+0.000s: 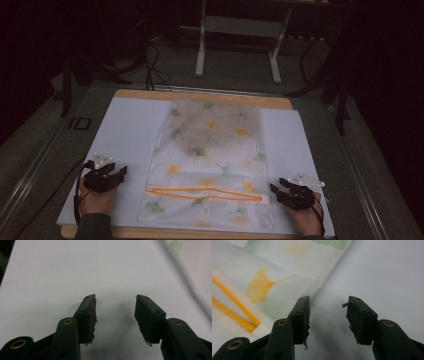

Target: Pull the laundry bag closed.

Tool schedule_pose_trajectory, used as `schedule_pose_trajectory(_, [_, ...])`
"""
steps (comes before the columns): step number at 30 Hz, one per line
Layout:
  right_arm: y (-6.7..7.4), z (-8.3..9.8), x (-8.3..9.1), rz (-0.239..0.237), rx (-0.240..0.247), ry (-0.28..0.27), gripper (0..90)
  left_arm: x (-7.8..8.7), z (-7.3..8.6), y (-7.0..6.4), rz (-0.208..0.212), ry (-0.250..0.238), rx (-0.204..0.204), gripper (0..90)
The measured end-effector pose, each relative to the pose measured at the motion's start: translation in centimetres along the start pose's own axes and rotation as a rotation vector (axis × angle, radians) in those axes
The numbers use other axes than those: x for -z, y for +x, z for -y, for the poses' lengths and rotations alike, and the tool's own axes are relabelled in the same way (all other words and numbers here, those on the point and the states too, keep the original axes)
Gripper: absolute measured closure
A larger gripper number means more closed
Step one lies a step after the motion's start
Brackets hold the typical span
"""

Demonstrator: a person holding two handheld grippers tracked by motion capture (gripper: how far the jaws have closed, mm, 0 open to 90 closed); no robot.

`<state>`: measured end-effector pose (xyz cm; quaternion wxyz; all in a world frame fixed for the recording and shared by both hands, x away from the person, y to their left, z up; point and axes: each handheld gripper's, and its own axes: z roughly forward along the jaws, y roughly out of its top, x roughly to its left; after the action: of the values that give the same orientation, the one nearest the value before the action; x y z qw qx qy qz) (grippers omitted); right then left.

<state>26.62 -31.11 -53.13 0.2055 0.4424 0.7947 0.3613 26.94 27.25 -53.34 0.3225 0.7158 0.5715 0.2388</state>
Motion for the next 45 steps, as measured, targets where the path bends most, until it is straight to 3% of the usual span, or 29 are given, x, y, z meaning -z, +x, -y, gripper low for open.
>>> schedule_pose_trajectory(12, [2.6, -2.6, 0.4, -0.078, 0.182, 0.052, 55.9, 1.4, -0.2, -0.2, 0.116, -0.013, -0.032, 59.0])
schedule_pose_trajectory(16, [3.6, -3.8, 0.2, -0.128, 0.228, 0.092, 61.3, 1.5, -0.3, -0.2, 0.142, -0.007, -0.038, 59.3])
schedule_pose_trajectory(23, [5.7, -6.7, -0.4, -0.204, 0.325, 0.141, 62.1, 1.7, -0.2, -0.4, 0.187, -0.004, -0.043, 60.4])
schedule_pose_trajectory(33, [9.5, -11.0, -1.2, -0.248, 0.528, 0.198, 61.6, 1.8, 0.0, 0.3, 0.196, -0.01, -0.016, 61.6])
schedule_pose_trajectory(38, [11.6, -12.8, -1.7, -0.267, 0.62, 0.226, 63.4, 1.9, 0.0, -0.3, 0.171, 0.008, -0.062, 62.2])
schedule_pose_trajectory(45, [13.9, -14.7, -2.7, -0.298, 0.693, 0.25, 63.0, 1.8, 0.1, -0.4, 0.173, 0.013, -0.061, 62.3])
